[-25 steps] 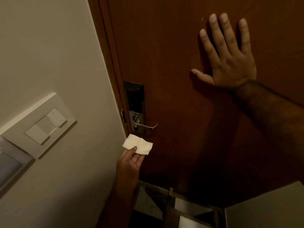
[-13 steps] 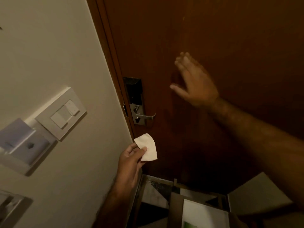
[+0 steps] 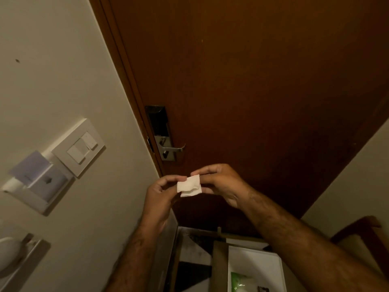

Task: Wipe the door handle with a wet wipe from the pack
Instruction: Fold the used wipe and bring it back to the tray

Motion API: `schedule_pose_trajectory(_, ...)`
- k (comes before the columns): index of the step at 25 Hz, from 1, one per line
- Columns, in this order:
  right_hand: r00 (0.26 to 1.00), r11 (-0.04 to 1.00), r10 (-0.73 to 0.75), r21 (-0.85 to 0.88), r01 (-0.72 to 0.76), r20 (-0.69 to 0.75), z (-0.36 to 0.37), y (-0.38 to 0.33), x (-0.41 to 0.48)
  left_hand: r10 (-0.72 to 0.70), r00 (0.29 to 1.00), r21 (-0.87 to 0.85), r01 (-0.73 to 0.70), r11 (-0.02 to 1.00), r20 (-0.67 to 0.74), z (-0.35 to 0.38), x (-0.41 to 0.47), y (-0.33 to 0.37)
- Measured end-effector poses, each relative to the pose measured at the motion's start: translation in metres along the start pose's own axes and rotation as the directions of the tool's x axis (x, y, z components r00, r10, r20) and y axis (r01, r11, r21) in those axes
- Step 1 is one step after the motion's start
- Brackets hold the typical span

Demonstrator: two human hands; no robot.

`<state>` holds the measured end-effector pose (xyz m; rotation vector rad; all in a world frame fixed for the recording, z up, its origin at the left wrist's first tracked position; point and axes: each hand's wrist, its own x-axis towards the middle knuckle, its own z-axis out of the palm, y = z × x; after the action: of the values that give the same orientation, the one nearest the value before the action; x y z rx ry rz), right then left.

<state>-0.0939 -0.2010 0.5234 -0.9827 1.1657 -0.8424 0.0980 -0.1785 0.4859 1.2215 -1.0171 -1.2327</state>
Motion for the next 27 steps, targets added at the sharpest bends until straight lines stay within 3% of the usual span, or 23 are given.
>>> schedule_pose_trajectory(6,0.996,0.949,0.088,0.303,-0.09,0.021,-0.014,0.004,-0.025,0.117,0.984,0.193,-0.142,0.971,0.137,0.003,-0.012,0.011)
schedule_pose_trajectory(8,0.996,0.952,0.091,0.29,-0.093,0.02,-0.023,0.014,-0.027,0.104,0.982,0.21,-0.137,0.968,0.158,0.006,-0.012,0.008)
schedule_pose_trajectory(12,0.994,0.978,0.093,0.192,-0.081,-0.054,-0.045,0.042,-0.021,-0.125,0.976,0.072,0.114,0.991,0.18,0.024,-0.01,-0.013)
schedule_pose_trajectory(14,0.99,0.981,0.098,0.176,-0.08,-0.097,-0.057,0.061,-0.016,-0.228,0.957,0.137,0.206,0.969,0.178,0.034,-0.008,-0.032)
schedule_pose_trajectory(23,0.893,0.917,0.399,0.095,-0.387,-0.208,-0.123,0.236,0.016,-0.397,0.91,0.476,0.298,0.827,0.119,0.087,0.018,-0.214)
schedule_pose_trajectory(27,0.817,0.839,0.532,0.263,-0.475,-0.222,-0.15,0.331,0.031,-0.486,0.86,0.539,0.337,0.772,0.157,0.096,0.02,-0.324)
